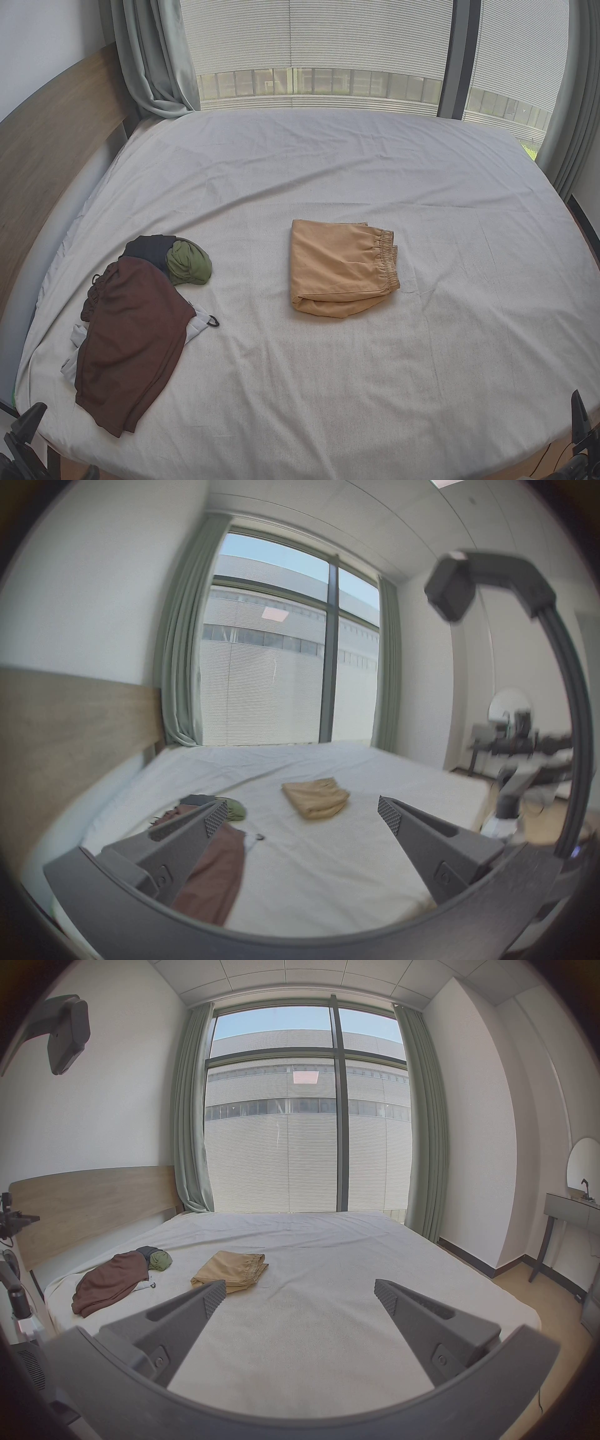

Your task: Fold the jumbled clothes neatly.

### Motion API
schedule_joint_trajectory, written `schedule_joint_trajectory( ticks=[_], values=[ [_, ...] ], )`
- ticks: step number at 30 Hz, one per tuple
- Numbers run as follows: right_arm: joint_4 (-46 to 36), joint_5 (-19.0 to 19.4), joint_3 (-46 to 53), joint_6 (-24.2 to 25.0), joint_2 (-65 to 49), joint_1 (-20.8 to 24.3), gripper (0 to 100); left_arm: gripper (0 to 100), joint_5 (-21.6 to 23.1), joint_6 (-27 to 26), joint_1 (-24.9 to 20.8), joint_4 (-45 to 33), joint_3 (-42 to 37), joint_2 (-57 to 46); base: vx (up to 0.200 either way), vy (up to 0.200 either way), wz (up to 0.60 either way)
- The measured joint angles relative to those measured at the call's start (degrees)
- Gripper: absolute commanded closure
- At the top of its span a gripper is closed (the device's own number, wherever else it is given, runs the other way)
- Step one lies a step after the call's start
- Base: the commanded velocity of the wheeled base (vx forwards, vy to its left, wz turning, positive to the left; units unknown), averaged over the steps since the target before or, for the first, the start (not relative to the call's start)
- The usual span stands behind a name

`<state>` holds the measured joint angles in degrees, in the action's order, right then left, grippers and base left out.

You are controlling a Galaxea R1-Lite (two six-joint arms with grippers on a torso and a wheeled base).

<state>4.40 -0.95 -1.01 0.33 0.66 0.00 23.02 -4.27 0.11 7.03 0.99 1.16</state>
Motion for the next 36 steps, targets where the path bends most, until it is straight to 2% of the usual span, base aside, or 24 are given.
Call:
schedule_joint_trajectory(
  ticks=[2,5,11,15,17,26,30,36],
  values=[
    [0.0,0.1,0.0,0.1,0.0,0.0,0,0,-2.5,-1.9,0.1,-0.9,0.0,-0.1,0.000,0.000,0.00],
    [0.0,0.3,0.0,0.0,0.0,0.0,0,0,-8.5,-2.8,0.2,-1.9,0.0,-0.3,0.000,0.000,0.00],
    [0.0,0.5,0.0,-1.1,0.0,-0.1,0,0,-15.9,-2.5,0.1,-2.8,0.0,-0.4,0.000,0.000,0.00],
    [0.0,0.5,0.0,-1.5,0.0,-0.1,0,0,-23.0,-0.8,0.0,-3.7,0.0,-0.4,0.000,0.000,0.00],
    [0.0,0.5,0.0,-1.6,0.0,-0.1,0,0,-24.8,0.0,0.0,-3.9,0.0,-0.4,0.000,0.000,0.00],
    [0.0,0.5,0.0,-2.4,0.0,-0.1,0,0,-26.0,3.2,0.0,-4.5,0.0,-0.4,0.000,0.000,0.00],
    [0.0,0.4,0.0,-2.6,0.0,-0.1,0,0,-27.0,2.8,0.0,-4.7,0.0,-0.4,0.000,0.000,0.00],
    [0.0,0.4,0.0,-2.7,0.0,-0.1,0,0,-28.0,7.1,0.0,-4.8,0.0,-0.3,0.000,0.000,0.00]
  ],
)
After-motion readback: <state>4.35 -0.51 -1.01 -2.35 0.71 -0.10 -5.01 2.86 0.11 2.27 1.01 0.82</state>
